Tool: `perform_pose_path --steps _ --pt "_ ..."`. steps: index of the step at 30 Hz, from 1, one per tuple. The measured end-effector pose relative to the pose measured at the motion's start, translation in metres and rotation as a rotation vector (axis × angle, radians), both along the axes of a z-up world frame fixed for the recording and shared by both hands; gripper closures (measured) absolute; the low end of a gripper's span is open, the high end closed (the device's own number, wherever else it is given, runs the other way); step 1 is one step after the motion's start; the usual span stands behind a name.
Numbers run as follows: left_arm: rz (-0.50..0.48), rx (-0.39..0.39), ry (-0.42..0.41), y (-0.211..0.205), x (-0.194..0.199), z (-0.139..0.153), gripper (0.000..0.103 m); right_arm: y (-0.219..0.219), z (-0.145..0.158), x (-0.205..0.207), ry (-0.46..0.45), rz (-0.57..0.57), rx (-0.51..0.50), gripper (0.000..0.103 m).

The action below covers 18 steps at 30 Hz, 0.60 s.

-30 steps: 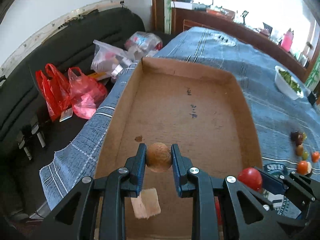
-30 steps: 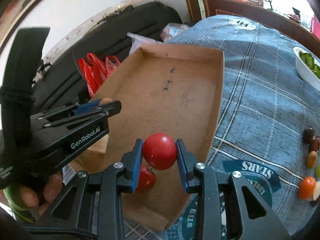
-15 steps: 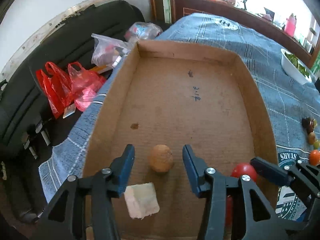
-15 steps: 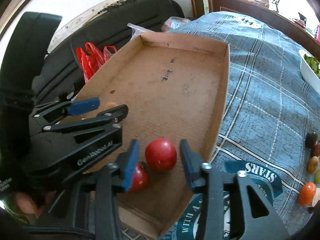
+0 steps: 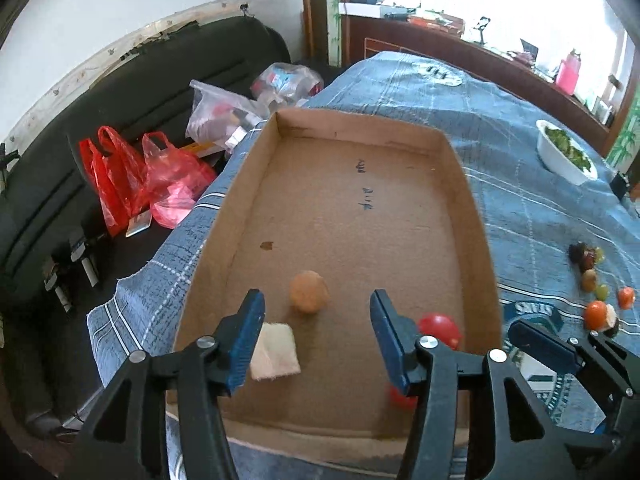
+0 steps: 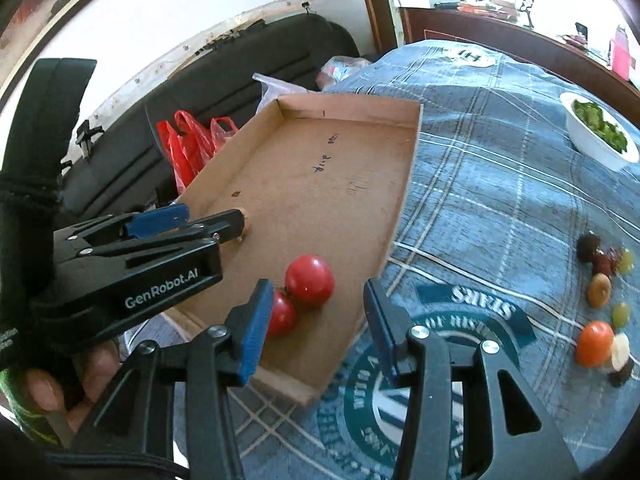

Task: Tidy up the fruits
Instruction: 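Open left tool to drop the brown fruit in the tray while right tool releases the tomato, then grasp a mandarin orange with left tool while right tool grasps another mandarin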

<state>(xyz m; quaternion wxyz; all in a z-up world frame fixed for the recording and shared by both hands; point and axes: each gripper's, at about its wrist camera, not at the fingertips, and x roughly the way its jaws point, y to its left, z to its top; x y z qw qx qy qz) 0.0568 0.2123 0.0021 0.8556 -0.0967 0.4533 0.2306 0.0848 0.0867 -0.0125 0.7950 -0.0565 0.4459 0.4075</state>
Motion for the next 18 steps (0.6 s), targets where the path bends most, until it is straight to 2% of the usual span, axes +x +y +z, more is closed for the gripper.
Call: perform_pose_path --steps 8,18 --pt "-0.074 0.017 -0.029 -0.039 -0.005 0.012 0.041 -0.049 0.006 -0.01 0.001 -0.06 0.028 0.054" --pt "-0.157 0.003 -0.04 -0.078 -0.007 0.018 0.041 -0.122 0.012 -0.018 0.002 -0.185 0.062 0.054"
